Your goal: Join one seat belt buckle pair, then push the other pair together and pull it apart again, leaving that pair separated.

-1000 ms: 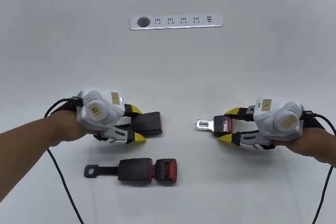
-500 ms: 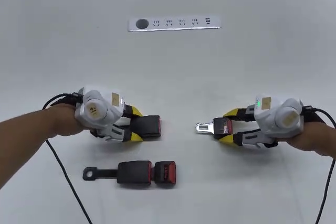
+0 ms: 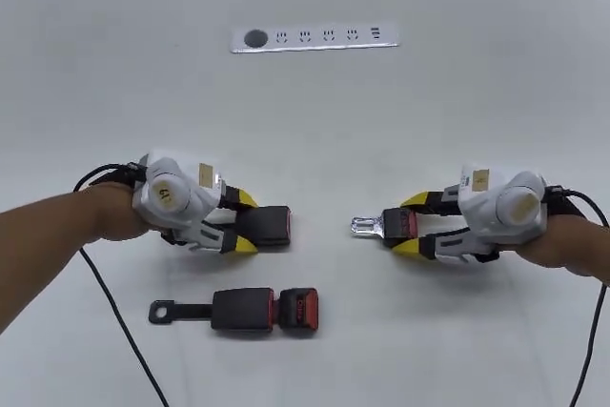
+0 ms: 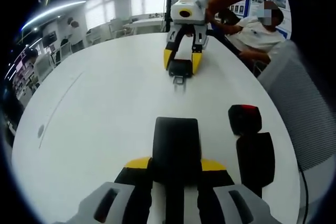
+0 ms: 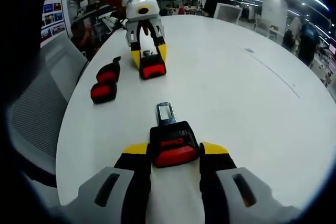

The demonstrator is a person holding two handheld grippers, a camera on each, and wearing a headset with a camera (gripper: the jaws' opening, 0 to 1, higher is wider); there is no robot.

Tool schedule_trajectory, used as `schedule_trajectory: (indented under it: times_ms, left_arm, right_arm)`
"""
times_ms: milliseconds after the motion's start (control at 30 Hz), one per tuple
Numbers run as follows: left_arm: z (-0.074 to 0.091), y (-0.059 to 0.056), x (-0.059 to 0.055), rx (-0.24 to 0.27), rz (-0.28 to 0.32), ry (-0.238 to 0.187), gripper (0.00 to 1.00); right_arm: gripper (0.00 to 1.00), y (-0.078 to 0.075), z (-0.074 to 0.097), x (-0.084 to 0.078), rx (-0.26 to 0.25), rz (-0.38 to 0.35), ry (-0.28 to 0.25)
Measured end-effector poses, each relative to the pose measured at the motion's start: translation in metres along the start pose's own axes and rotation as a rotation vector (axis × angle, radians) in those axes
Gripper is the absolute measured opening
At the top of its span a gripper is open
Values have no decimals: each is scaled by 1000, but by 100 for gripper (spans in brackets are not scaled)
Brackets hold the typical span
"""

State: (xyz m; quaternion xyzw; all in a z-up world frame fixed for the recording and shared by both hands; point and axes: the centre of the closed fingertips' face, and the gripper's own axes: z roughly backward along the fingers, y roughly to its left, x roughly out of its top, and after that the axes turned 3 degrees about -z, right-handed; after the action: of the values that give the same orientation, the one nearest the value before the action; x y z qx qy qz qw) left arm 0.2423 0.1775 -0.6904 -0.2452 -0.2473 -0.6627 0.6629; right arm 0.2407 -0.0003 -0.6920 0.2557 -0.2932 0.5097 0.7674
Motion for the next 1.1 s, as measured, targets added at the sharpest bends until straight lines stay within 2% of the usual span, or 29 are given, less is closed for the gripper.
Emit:
schedule_trajectory:
  times_ms: [200,467,667,1100]
  left_arm:
    - [0,0,2,-2,5,-6,33]
    - [-1,1,2,2,14,-8,33]
    - [-2,3,1,11,25,-9,33]
    - [-3,3,2,4,14,4,33]
  right_arm:
    - [35,-1,-12,9,15,7,-19]
    - [35,10,-29,21,36,22,-46]
    - [35,17,-38,32,52,24,-63]
    - [35,23,-53,50,71,34,-80]
